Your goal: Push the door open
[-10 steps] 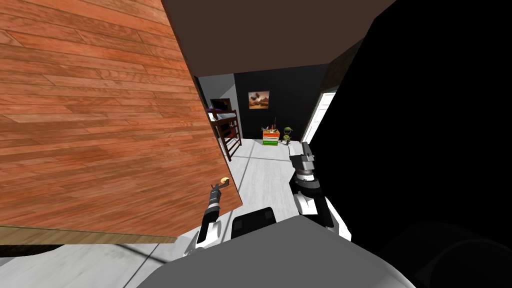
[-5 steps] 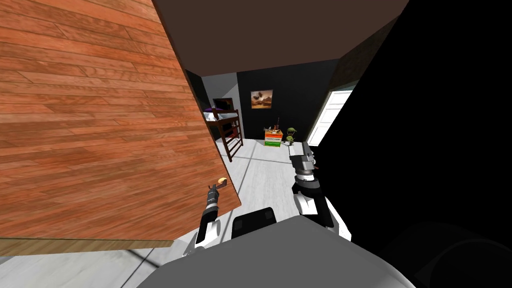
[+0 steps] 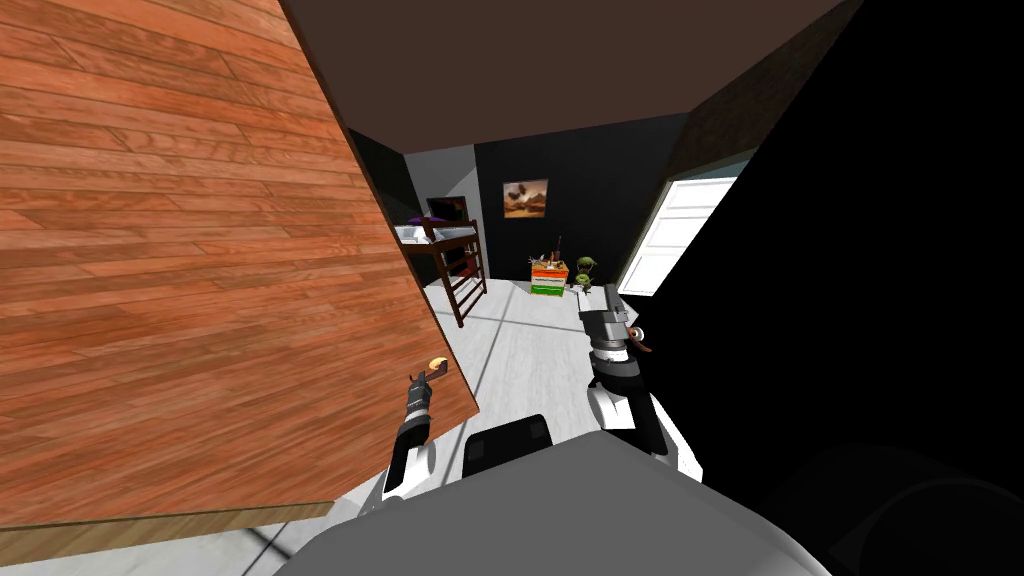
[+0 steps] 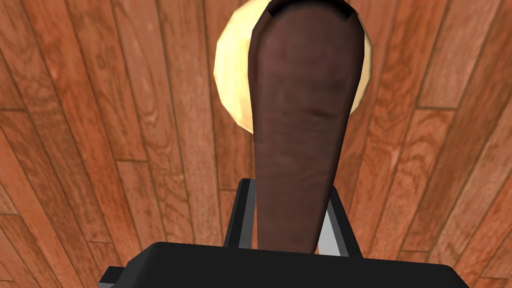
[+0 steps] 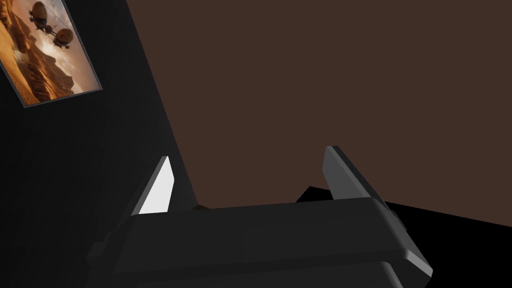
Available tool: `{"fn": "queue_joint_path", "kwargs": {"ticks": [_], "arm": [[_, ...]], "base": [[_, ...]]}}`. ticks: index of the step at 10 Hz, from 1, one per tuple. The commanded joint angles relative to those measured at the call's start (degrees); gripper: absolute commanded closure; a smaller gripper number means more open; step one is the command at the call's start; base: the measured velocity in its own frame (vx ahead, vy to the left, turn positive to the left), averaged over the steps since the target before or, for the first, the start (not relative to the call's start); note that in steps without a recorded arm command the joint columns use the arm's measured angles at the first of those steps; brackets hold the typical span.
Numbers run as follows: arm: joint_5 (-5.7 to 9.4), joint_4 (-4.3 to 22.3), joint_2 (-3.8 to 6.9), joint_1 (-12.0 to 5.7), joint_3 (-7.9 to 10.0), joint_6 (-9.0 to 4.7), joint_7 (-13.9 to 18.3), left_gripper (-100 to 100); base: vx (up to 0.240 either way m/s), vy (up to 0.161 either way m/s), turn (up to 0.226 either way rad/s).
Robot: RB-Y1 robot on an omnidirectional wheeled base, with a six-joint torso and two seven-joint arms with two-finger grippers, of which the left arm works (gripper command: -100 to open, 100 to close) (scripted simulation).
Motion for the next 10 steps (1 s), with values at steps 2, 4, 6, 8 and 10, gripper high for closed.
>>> {"fn": "queue_joint_path", "kwargs": {"ticks": [2,4,6,8,10], "arm": [[0.75,-0.85,-0.18,0.01,1.54,0.05,-0.74,100],[1.34,-0.80,-0.53,-0.05,2.65,0.03,-1.09,100],[1.83,-0.75,-1.05,-0.11,3.57,0.01,-1.38,100],[2.06,-0.60,-0.92,0.10,4.16,0.08,-1.51,100],[2.81,-0.66,-0.17,0.13,5.59,-0.01,-1.90,100]], "base": [[0.188,-0.056,0.058],[0.189,-0.051,0.058],[0.187,-0.031,0.049],[0.122,-0.045,0.054],[0.151,-0.022,0.047]]}}
